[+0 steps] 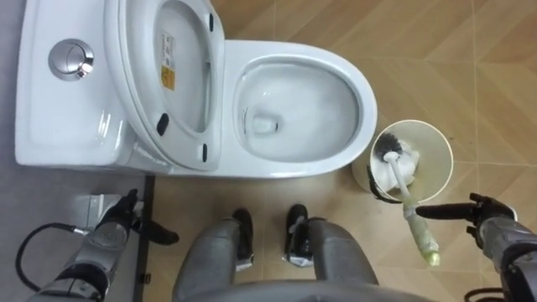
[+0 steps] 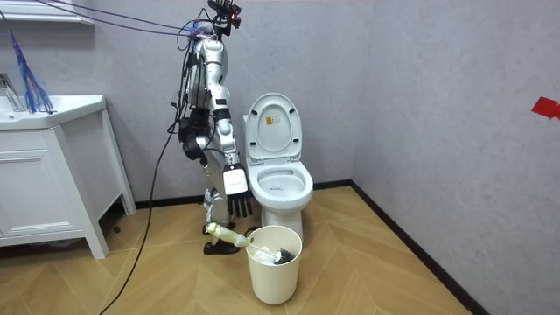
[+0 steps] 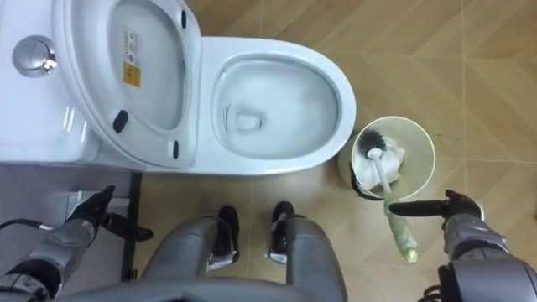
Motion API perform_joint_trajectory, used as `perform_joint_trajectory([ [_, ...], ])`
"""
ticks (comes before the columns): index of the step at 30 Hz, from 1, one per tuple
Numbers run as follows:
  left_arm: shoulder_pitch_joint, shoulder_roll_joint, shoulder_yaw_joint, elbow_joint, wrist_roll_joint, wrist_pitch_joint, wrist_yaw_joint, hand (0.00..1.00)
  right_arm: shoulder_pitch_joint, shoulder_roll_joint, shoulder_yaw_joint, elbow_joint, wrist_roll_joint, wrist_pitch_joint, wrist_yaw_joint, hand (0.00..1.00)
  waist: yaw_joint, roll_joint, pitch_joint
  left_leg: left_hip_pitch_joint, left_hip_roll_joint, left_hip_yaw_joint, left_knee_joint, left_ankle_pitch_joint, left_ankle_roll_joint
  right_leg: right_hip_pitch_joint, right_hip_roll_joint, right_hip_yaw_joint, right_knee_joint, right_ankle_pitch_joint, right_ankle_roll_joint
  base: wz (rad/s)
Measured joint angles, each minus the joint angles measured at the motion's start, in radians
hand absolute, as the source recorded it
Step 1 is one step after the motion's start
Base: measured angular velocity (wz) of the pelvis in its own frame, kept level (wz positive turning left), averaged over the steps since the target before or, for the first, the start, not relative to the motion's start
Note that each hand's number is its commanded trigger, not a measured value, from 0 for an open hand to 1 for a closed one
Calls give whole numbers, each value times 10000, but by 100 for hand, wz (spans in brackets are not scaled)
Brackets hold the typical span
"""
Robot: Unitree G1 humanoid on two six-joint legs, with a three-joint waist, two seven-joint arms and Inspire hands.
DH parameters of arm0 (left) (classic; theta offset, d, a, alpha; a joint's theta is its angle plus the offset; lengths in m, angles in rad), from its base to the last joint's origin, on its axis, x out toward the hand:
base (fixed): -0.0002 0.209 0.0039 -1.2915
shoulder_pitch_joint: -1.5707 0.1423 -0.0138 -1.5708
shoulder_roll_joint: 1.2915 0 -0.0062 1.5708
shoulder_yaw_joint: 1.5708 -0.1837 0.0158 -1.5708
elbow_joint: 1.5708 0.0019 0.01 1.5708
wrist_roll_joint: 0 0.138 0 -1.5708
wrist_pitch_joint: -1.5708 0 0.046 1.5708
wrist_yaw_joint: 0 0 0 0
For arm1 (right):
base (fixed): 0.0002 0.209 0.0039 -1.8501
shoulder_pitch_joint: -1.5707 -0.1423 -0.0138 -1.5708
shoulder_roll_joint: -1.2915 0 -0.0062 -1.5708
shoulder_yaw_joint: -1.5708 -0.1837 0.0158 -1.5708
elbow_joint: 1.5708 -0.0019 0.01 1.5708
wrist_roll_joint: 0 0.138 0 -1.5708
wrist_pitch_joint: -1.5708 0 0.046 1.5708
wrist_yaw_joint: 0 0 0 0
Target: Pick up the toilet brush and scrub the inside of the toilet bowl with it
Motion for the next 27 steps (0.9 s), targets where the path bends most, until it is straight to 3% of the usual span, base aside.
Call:
perform_joint_trajectory([
  [6,-9,87,-151,26,-607,0,31,0,-189,-4,69,3,5,20,-5,0,19,-8,4,-687,-5,-55,646,-134,19,-696,-64,0,690,-155,-46,2],
  [15,-160,284,-336,-32,-620,14,238,0,-277,-196,87,-2,104,1,70,0,41,131,21,-2250,167,-167,2572,-762,97,-2090,-195,-242,2438,-709,-133,3],
  [27,-371,438,-434,-121,-817,205,361,0,-368,-459,449,46,351,13,229,0,32,240,27,-3688,44,-133,4322,-1250,178,-3654,-543,-76,4469,-1356,-196,4],
])
